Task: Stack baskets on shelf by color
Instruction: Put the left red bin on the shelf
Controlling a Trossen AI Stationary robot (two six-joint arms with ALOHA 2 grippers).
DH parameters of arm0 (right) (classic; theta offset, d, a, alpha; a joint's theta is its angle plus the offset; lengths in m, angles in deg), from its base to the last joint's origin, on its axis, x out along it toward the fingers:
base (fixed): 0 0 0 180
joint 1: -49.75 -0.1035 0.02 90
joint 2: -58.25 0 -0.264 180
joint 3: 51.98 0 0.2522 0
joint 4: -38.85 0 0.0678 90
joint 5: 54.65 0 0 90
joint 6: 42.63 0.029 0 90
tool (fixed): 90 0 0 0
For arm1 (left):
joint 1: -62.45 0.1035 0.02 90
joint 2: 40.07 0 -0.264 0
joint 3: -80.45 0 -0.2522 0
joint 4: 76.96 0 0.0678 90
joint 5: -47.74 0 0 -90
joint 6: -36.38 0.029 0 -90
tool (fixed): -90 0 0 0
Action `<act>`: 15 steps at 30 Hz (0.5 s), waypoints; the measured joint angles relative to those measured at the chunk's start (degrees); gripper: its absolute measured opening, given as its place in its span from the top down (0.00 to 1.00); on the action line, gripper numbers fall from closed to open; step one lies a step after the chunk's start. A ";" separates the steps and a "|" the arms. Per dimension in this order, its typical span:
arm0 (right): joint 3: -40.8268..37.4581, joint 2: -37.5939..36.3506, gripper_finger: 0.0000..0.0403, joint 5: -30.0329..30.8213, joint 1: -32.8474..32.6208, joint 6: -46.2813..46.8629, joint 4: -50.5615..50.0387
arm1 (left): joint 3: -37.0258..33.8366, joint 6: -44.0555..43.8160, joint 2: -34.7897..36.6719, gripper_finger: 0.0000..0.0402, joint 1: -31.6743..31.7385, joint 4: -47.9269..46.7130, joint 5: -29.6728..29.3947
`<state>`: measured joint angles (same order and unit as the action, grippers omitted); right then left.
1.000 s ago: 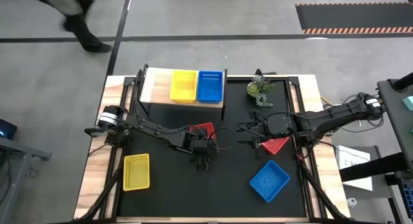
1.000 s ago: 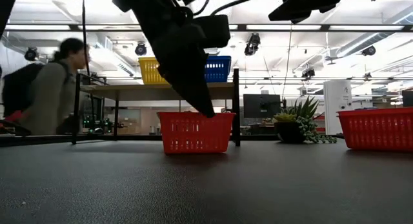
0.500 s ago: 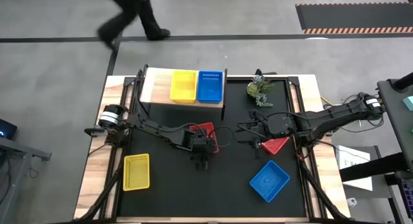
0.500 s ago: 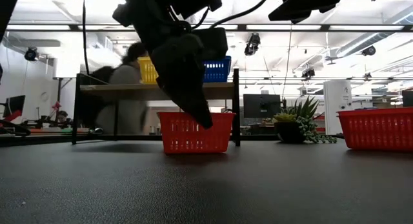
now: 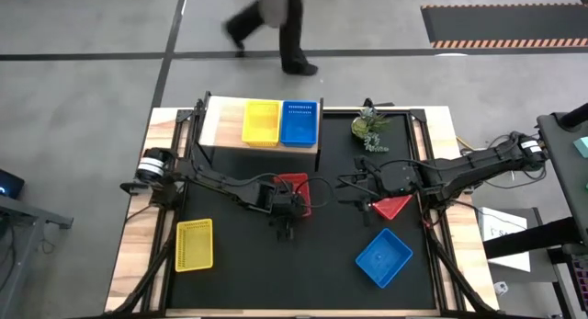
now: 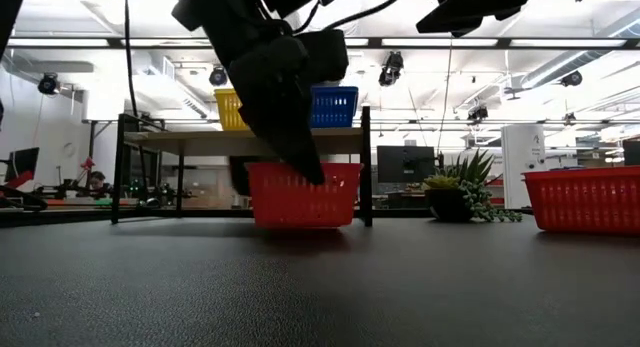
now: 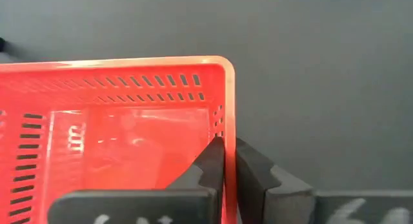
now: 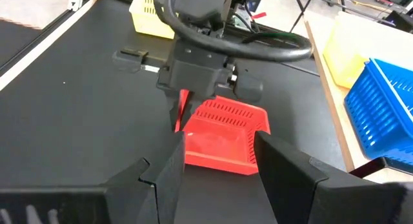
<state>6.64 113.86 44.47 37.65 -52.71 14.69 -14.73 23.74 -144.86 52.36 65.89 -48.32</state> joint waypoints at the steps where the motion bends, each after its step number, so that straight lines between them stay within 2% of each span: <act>1: 0.00 -0.02 0.56 0.02 0.00 0.00 -0.02 | -0.08 0.29 0.40 0.99 -0.04 -0.42 -0.34; 7: 0.00 0.01 0.56 0.02 0.00 0.31 -0.04 | 0.20 3.38 4.04 1.00 -0.95 -4.85 -3.76; 15: 0.00 0.01 0.56 0.02 0.01 0.70 -0.11 | 0.25 10.04 11.31 1.00 -4.19 -6.69 -3.65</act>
<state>6.64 113.87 44.49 37.66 -52.01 14.58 -14.48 33.78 -133.55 48.17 59.20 -51.97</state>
